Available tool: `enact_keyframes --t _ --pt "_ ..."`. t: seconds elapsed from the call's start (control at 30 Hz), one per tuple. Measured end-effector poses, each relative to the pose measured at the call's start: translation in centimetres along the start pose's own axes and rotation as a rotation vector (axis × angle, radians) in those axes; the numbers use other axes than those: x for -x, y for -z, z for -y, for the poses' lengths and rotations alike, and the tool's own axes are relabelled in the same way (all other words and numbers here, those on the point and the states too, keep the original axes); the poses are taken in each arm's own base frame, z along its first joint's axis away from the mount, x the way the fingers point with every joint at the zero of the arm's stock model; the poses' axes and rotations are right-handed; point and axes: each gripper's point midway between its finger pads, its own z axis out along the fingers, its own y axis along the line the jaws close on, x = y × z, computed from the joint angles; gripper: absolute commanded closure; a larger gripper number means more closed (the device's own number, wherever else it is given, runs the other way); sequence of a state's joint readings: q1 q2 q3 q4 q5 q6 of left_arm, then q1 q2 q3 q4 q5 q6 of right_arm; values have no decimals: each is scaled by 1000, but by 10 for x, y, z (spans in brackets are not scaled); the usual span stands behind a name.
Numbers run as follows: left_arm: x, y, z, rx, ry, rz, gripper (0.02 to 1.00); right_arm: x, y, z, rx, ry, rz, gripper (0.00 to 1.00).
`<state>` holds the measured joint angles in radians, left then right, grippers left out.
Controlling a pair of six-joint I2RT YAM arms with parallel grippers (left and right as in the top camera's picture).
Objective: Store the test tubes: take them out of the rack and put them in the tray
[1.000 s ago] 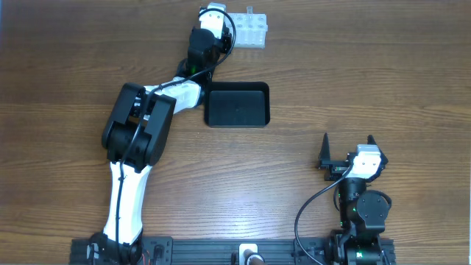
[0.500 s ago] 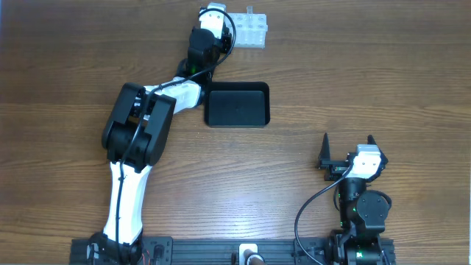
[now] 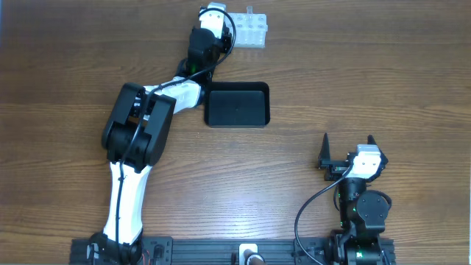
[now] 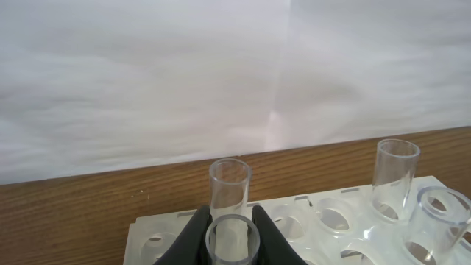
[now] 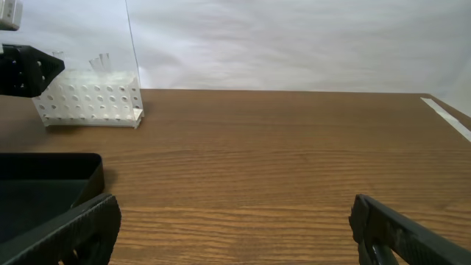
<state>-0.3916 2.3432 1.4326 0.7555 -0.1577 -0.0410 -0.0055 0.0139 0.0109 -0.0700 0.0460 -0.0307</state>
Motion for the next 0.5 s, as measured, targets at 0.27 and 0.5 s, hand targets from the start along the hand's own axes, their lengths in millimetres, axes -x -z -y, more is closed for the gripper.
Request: enact_keyframes --t 0.27,0.5 --pt "4 1 -4 20 -1 -5 980 0 0 0 0 -1 0 9" --pt "21 4 -5 27 -10 21 978 0 0 0 0 -1 0 7"
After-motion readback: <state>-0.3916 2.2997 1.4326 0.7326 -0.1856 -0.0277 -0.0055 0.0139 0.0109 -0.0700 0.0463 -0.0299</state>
